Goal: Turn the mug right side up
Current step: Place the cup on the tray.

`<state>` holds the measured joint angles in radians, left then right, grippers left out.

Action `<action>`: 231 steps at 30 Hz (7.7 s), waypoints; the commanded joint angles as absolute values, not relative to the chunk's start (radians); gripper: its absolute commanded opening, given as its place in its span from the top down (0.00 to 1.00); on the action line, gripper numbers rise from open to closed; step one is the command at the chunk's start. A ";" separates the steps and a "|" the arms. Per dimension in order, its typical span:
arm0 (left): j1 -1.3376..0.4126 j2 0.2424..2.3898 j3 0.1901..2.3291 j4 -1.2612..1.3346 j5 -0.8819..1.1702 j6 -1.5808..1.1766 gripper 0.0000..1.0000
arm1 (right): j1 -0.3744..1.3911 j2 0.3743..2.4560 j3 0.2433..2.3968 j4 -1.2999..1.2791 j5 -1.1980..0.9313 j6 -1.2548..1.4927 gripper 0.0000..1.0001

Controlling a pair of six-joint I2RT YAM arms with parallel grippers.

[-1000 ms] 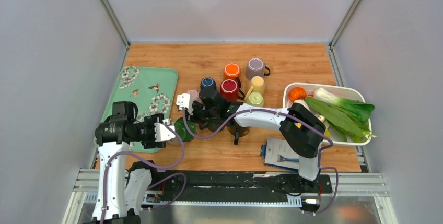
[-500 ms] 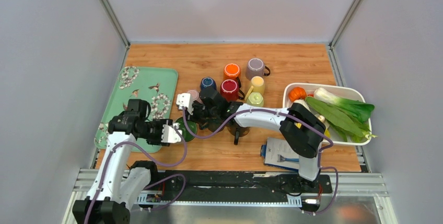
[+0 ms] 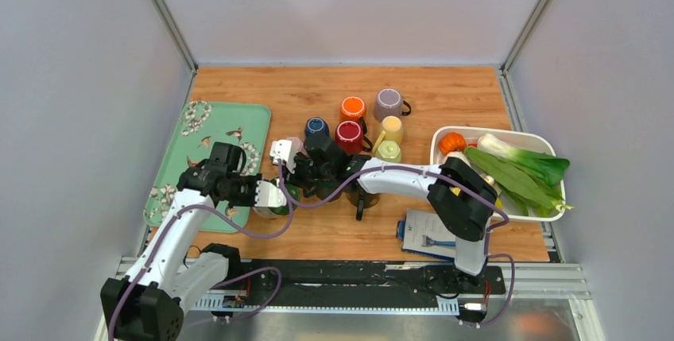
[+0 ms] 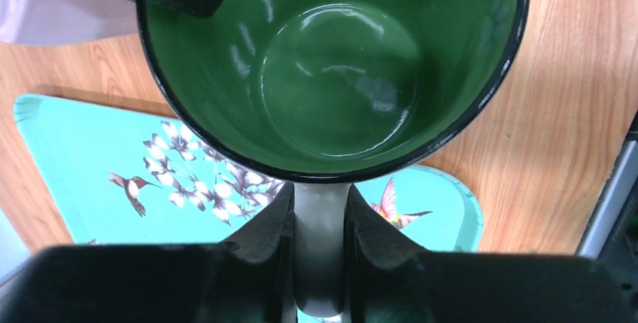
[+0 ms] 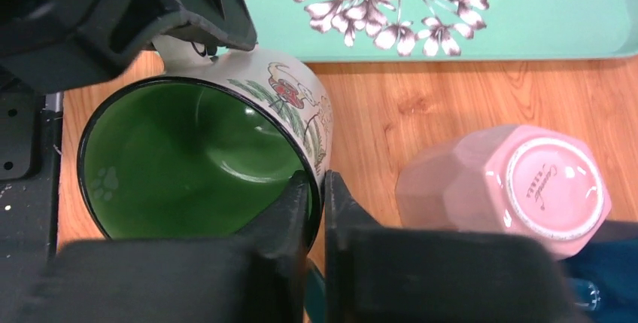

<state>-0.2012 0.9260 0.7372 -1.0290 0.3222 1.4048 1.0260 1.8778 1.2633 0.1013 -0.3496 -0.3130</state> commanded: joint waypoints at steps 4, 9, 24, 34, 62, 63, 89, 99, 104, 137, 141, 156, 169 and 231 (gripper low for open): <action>-0.244 0.933 0.763 -1.126 0.372 1.388 0.99 | 1.010 1.856 1.330 0.013 -0.459 -0.239 0.54; -0.244 0.864 0.795 -1.132 0.403 1.275 1.00 | 0.934 1.827 1.447 -0.130 -0.516 -0.231 0.41; -0.244 0.645 0.800 -0.921 0.257 0.673 1.00 | 0.789 1.498 1.485 -0.262 -0.333 -0.144 0.00; -0.167 0.554 0.708 -0.759 -0.130 0.419 1.00 | 0.755 1.431 1.577 -0.436 -0.097 -0.084 0.00; 0.250 0.855 0.684 -0.407 0.071 0.447 1.00 | 0.674 1.474 1.610 -0.469 -0.150 0.020 0.00; 0.257 0.863 0.687 -0.407 0.078 0.448 1.00 | 0.671 1.476 1.612 -0.468 -0.152 0.021 0.00; 0.299 1.394 0.795 -0.008 0.032 0.209 1.00 | 0.664 1.463 1.565 -0.436 -0.188 -0.043 0.00; 0.319 1.586 0.955 0.037 -0.124 0.171 1.00 | 0.664 1.419 1.511 -0.429 -0.165 -0.097 0.00; 0.334 1.676 1.019 0.050 -0.160 0.195 1.00 | 0.664 1.413 1.488 -0.435 -0.186 -0.137 0.00; 0.371 1.819 1.178 -0.113 0.058 0.227 0.53 | 0.664 1.442 1.465 -0.458 -0.232 -0.184 0.00; 0.371 1.763 1.138 -0.137 0.069 0.209 0.52 | 0.664 1.440 1.462 -0.455 -0.234 -0.184 0.00; 0.333 1.737 1.151 -0.253 0.155 0.075 0.36 | 0.664 1.451 1.462 -0.440 -0.245 -0.178 0.00; 0.262 1.838 1.338 -0.313 0.142 0.040 0.37 | 0.664 1.419 1.435 -0.438 -0.231 -0.186 0.00; 0.235 1.800 1.488 -0.625 0.321 0.089 0.39 | 0.606 1.192 1.179 -0.867 -0.471 -0.682 0.01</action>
<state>0.2420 1.8385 1.4425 -0.6167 0.3050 0.1062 0.6025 1.2289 1.1896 -0.7288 -0.3351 -0.5007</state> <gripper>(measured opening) 0.613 0.998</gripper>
